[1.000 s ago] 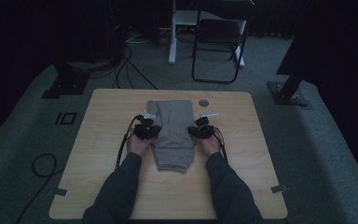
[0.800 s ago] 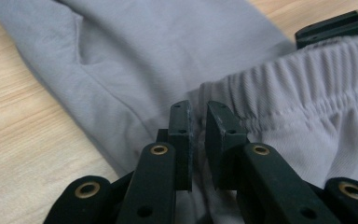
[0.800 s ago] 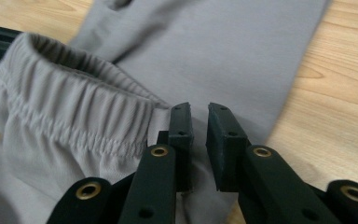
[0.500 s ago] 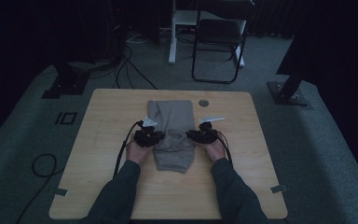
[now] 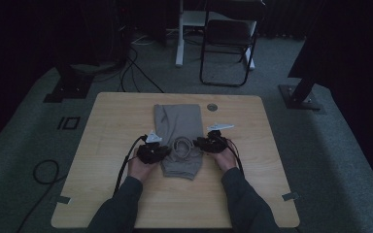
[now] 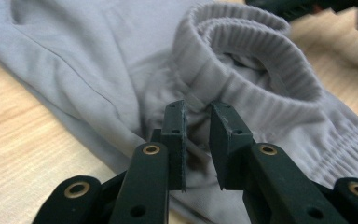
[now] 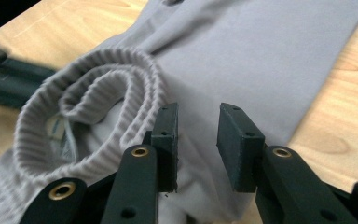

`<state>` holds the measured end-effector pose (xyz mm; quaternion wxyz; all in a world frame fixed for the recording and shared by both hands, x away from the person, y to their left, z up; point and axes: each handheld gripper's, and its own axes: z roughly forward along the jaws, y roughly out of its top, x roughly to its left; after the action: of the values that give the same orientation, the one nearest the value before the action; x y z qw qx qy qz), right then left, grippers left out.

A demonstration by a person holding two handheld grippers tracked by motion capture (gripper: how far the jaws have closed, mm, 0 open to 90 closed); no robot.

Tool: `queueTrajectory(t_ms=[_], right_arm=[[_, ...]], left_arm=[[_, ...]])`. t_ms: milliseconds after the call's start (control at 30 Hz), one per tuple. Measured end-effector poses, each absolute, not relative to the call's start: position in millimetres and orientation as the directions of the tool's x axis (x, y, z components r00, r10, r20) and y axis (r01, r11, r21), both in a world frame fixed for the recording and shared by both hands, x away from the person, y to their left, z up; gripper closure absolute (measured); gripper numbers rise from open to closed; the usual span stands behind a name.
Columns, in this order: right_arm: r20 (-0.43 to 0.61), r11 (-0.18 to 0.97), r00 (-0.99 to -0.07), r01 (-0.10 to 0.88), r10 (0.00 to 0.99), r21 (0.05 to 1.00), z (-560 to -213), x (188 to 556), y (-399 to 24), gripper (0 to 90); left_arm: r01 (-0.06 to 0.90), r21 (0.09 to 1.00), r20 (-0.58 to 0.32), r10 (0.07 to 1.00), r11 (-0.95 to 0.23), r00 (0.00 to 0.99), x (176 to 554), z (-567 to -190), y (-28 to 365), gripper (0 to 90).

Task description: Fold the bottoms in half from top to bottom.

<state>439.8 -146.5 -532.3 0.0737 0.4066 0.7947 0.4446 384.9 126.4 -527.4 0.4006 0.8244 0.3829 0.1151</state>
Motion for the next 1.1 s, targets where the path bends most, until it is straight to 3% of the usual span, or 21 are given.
queueTrajectory(t_ms=[200,600,833,867,1100], right_arm=[[0.238,0.267,-0.622,0.607,0.746,0.749,-534,455,-138,67.7],[0.275,0.299,-0.676,0.603,0.684,0.740,-535,455,-130,67.9],[0.289,0.316,-0.707,0.592,0.646,0.741,-533,447,-131,67.8],[0.287,0.328,-0.725,0.579,0.627,0.747,-532,444,-132,66.5],[0.275,0.351,-0.741,0.567,0.612,0.745,-532,430,-131,60.6]], left_arm=[[0.527,0.753,-0.099,0.724,-0.393,0.682,385,-526,126,74.5],[0.581,0.769,-0.120,0.833,-0.266,0.540,437,-522,138,74.3],[0.575,0.746,-0.117,0.785,-0.335,0.609,439,-525,123,74.3],[0.553,0.745,-0.110,0.750,-0.372,0.653,433,-524,120,74.3],[0.518,0.741,-0.091,0.700,-0.428,0.708,401,-527,118,73.9]])
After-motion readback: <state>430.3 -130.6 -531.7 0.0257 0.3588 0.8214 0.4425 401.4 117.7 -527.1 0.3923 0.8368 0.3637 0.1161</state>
